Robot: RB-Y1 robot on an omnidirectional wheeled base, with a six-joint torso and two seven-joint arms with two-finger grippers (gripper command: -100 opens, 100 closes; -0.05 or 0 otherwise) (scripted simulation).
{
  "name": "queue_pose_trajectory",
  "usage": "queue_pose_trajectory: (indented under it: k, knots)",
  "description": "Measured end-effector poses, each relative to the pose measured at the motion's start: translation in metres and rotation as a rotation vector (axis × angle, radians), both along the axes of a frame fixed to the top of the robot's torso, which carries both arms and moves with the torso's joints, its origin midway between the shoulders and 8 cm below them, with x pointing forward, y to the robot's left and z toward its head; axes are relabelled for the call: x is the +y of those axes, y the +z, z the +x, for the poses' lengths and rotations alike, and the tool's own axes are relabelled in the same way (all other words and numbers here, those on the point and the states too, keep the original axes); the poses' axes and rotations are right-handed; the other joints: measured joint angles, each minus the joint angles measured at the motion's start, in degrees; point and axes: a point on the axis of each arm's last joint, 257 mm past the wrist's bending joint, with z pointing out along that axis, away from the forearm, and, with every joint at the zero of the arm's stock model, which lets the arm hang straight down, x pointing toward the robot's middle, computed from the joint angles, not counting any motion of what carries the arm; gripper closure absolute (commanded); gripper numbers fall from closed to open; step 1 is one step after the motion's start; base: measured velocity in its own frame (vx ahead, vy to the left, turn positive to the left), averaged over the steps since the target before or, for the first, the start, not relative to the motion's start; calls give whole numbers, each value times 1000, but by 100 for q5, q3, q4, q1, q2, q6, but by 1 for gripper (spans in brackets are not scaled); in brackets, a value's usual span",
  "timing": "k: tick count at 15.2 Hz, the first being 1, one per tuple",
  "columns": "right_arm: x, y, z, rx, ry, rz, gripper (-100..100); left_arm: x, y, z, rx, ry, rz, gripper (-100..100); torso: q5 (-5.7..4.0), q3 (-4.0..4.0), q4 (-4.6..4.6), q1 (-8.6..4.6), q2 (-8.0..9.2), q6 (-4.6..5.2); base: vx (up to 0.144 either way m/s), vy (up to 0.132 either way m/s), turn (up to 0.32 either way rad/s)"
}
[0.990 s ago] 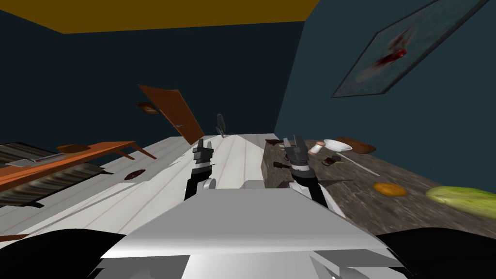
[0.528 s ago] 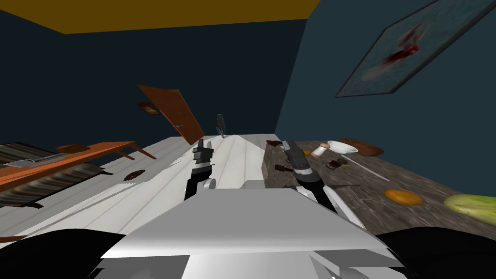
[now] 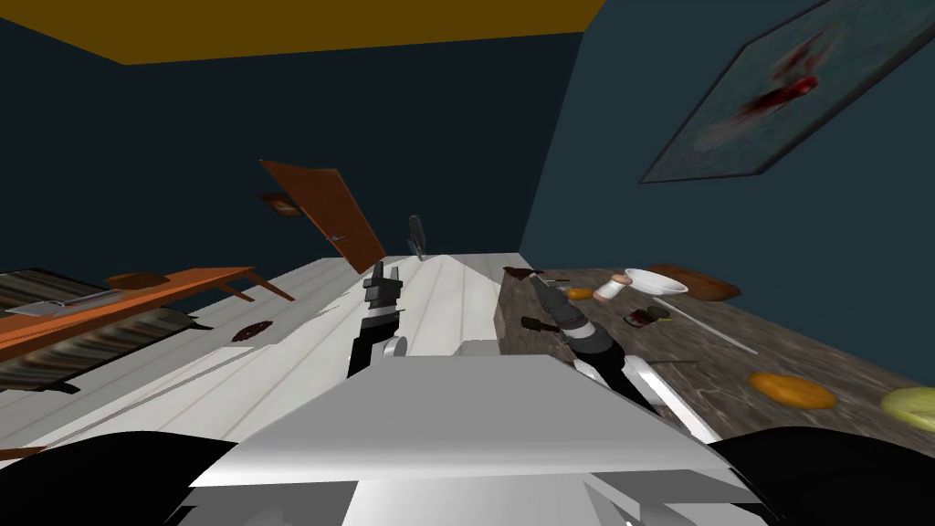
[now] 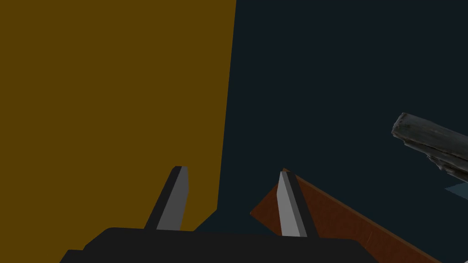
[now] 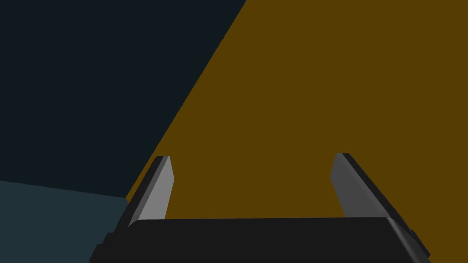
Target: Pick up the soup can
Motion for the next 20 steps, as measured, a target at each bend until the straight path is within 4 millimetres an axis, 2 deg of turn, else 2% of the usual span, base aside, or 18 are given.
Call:
queue_pose_trajectory:
  k: [9,20]
  knots:
    - [14,-44,-17,24,33,-324,-100,0,0,0,0,0,0,0,0,2,1,1,3,0,62,0,13]
    - [13,-107,-44,66,112,-704,-100,0,0,0,0,0,0,0,0,4,2,0,7,0,63,-1,13]
